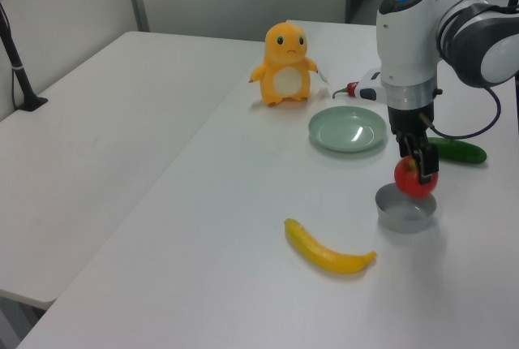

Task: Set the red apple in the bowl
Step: 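Lower the apple into the grey bowl and open the gripper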

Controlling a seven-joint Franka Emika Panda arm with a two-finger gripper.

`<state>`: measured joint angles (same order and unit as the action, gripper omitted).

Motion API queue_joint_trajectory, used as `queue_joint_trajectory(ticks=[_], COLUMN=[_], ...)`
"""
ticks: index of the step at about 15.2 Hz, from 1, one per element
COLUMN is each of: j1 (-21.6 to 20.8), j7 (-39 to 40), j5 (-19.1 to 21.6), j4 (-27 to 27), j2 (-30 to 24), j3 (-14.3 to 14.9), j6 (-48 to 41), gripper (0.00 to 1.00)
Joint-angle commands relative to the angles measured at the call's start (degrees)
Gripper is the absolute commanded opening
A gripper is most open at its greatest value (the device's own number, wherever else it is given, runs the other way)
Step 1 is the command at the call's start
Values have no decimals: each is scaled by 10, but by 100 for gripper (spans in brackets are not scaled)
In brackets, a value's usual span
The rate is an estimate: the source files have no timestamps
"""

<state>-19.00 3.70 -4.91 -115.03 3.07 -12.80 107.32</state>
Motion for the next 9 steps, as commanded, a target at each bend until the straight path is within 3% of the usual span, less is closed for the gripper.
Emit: queue_joint_trajectory(ticks=[1,4,9], j1=[4,5,34], j7=[14,9,-63], j5=[10,10,10], j4=[8,9,42], j2=[9,6,-7], j3=[2,2,5], j6=[-4,-4,-1], gripper=[100,100,100])
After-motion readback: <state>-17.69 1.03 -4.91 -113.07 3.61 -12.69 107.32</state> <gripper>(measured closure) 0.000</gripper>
